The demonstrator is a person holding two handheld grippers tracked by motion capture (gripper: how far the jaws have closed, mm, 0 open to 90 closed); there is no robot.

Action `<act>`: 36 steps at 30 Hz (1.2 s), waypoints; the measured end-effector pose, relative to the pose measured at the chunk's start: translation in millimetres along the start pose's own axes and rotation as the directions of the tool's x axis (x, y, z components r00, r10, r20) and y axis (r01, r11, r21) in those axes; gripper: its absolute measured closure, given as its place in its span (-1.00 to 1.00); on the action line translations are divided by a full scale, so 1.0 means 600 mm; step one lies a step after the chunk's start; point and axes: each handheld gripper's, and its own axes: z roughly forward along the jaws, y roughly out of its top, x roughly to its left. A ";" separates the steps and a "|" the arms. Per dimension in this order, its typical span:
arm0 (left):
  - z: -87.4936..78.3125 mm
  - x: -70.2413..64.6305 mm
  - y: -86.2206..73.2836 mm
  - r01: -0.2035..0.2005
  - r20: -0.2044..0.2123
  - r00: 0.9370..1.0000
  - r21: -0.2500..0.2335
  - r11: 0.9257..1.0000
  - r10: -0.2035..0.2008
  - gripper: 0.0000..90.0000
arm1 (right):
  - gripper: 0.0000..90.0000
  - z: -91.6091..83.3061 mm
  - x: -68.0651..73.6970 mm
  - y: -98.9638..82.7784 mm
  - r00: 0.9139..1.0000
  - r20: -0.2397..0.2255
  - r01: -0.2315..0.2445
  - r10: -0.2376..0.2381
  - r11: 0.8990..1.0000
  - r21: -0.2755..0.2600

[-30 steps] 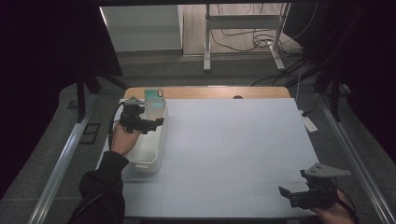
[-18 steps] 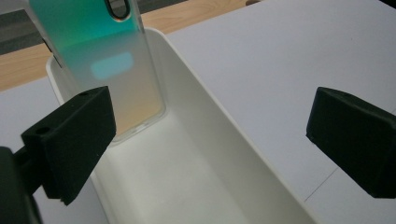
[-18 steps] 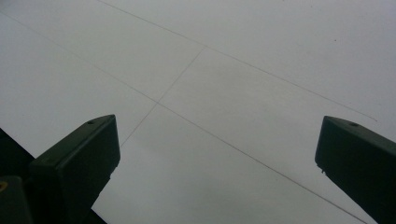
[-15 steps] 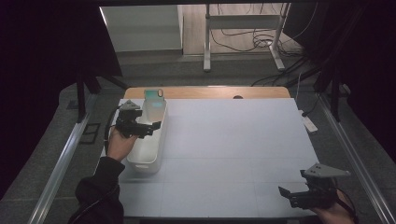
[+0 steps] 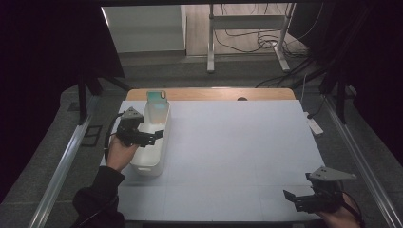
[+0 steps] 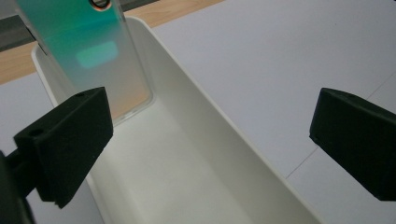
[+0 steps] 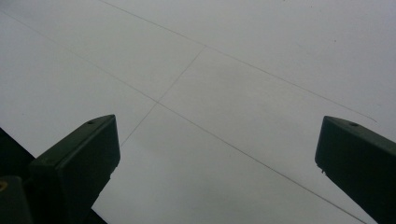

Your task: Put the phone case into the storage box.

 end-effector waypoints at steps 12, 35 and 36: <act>-0.014 -0.016 -0.009 -0.002 0.006 1.000 -0.006 1.000 0.002 -1.00 | -1.00 -0.001 0.000 0.000 1.000 0.002 0.000 0.000 1.000 -0.001; -0.048 -0.053 -0.030 -0.014 0.016 1.000 -0.031 0.999 0.015 -1.00 | -1.00 -0.001 0.002 0.000 1.000 0.002 0.007 -0.007 1.000 -0.001; -0.049 -0.054 -0.031 -0.014 0.018 1.000 -0.032 0.999 0.014 -1.00 | -1.00 -0.001 0.003 0.000 1.000 0.002 0.008 -0.008 1.000 -0.001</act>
